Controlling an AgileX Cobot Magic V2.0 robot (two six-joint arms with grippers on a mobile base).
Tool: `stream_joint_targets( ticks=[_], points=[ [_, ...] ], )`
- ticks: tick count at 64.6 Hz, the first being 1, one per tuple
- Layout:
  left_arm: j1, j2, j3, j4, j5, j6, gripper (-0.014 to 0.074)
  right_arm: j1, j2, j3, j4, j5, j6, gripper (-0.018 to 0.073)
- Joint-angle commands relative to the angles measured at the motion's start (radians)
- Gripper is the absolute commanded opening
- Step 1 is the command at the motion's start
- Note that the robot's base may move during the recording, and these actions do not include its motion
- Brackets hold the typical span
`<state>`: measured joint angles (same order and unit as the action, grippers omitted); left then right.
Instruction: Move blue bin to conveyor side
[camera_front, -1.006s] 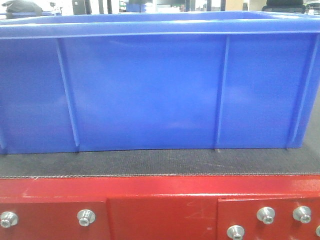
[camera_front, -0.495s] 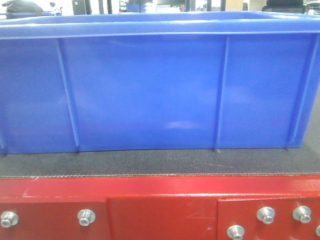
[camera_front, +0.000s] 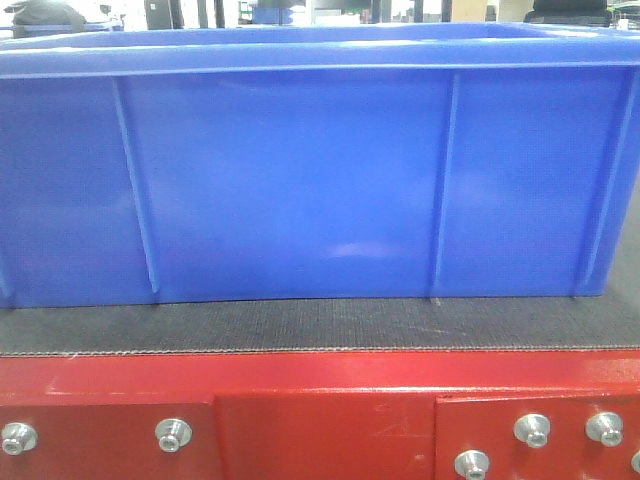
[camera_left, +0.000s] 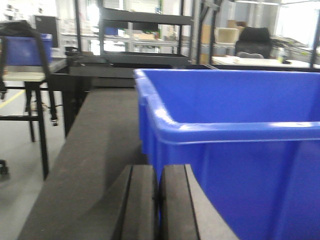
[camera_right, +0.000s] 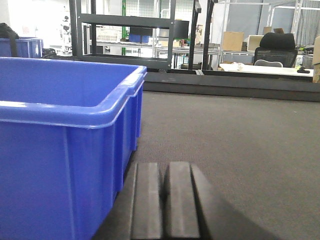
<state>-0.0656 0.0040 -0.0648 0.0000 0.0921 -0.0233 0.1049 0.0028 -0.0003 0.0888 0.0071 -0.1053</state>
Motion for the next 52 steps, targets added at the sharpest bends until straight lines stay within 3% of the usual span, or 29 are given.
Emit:
stream_joint_targets(
  ticks=[1, 10, 16, 52],
  points=[
    [0.052, -0.004, 0.053, -0.035, -0.124, 0.031, 0.0011, -0.003, -0.003, 0.000, 0.003, -0.019, -0.003, -0.0082],
    [0.106, -0.004, 0.065, -0.025, -0.136, 0.031, 0.0011, -0.003, -0.003, 0.000, 0.003, -0.019, -0.003, -0.0082],
    [0.106, -0.004, 0.065, 0.013, -0.137, 0.031, 0.0011, -0.003, -0.003, 0.000, 0.003, -0.019, -0.003, -0.0082],
    [0.103, -0.004, 0.065, 0.043, -0.118, 0.015, 0.0011, -0.003, -0.003, 0.000, 0.003, -0.019, -0.003, -0.0082]
  ],
)
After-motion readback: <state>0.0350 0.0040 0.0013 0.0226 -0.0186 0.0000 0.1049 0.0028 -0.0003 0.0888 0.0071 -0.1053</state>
